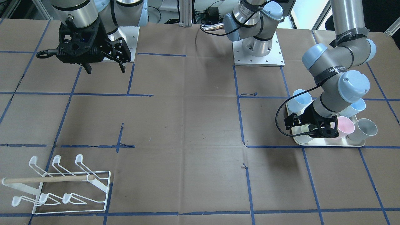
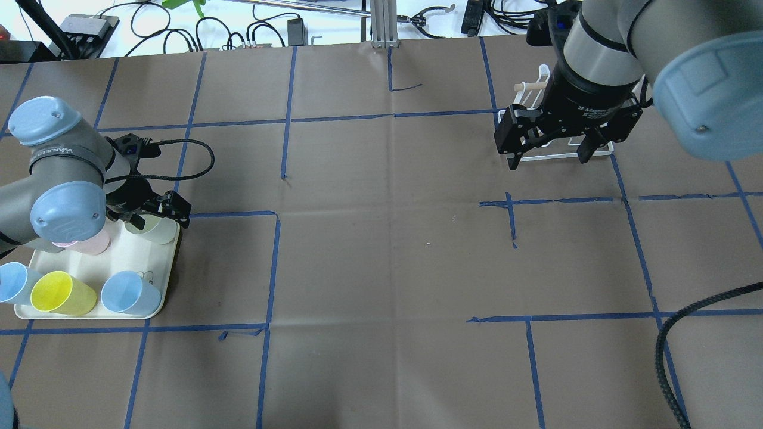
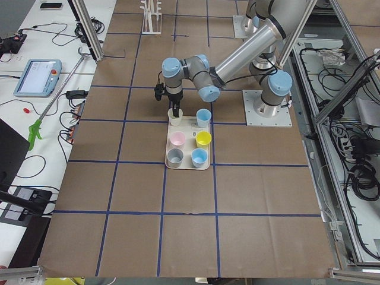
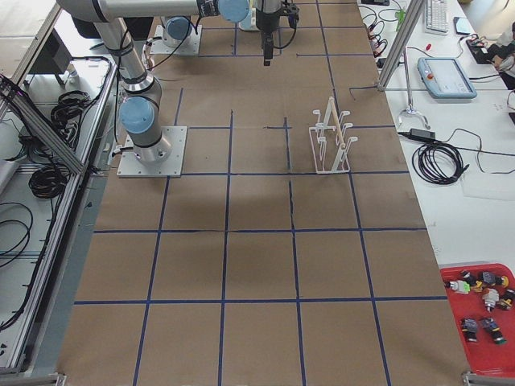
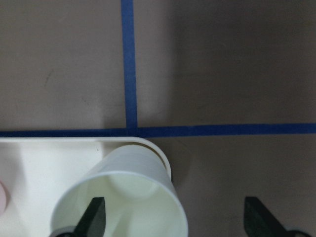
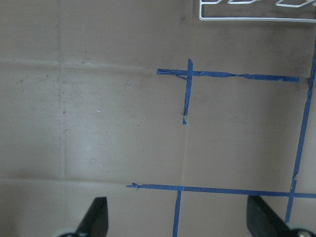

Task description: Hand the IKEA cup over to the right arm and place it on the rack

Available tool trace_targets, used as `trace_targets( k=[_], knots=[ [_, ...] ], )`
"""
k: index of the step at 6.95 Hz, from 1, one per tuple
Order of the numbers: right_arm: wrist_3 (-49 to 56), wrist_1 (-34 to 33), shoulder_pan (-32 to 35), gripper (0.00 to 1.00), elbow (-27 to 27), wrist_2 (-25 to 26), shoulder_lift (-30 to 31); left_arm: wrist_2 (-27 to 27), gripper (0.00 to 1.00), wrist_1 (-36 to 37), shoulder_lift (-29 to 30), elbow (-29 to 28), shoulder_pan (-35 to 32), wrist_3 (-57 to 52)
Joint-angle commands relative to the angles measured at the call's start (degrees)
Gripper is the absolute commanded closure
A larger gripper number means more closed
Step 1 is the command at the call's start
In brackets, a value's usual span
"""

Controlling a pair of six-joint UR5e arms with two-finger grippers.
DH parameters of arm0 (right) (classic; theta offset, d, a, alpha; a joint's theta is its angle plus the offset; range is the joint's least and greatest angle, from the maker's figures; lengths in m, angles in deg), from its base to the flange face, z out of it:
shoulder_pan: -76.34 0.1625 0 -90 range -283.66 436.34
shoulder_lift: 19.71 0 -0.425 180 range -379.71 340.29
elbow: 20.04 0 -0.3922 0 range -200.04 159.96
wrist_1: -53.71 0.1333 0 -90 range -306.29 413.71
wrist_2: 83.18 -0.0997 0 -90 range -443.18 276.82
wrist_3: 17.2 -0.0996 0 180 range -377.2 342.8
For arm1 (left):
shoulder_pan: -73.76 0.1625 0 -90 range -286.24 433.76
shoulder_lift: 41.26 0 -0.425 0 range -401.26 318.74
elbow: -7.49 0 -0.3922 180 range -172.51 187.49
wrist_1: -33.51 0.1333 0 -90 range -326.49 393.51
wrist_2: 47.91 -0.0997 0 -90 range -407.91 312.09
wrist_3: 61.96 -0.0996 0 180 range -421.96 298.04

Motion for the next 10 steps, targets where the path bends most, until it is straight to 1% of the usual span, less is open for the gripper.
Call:
trace_targets(
  k=[1, 2, 3, 4, 5, 6, 8, 9, 10],
  knots=[
    [0.0, -0.1, 0.0, 0.00, -0.1, 0.0, -0.1, -0.1, 0.01, 0.1, 0.1, 0.1, 0.1, 0.1],
    [-0.1, -0.1, 0.0, 0.00, -0.2, -0.1, 0.0, -0.1, 0.09, -0.2, 0.0, -0.1, 0.2, -0.3],
    [-0.1, -0.2, 0.0, 0.00, -0.3, -0.1, 0.0, 0.0, 0.39, -0.3, -0.1, -0.3, 0.2, -0.6],
    [-0.1, -0.2, 0.0, 0.00, -0.3, -0.1, 0.1, -0.1, 0.83, -0.4, -0.4, -0.4, 0.3, -0.7],
    [-0.1, -0.2, 0.0, 0.00, -0.3, -0.1, 0.0, 0.2, 1.00, -0.4, -0.4, -0.4, 1.2, -0.8],
    [-0.1, -0.3, 0.0, 0.00, -0.3, -0.1, 0.0, 0.2, 1.00, -0.5, -0.6, -0.5, 2.3, -1.8],
    [-0.3, -0.2, 0.0, 0.00, -0.3, -0.1, 0.1, 0.3, 1.00, -1.0, -1.8, -0.8, 2.3, -2.1],
    [-0.3, -0.2, 0.0, 0.00, -0.3, -0.2, 0.1, 0.6, 1.00, -4.5, -5.3, -2.3, 1.7, -1.4],
    [-0.4, -0.3, 0.1, 0.00, -0.3, -0.2, 0.1, 0.9, 1.00, -11.3, -7.8, -5.9, 1.4, -1.2]
  ],
)
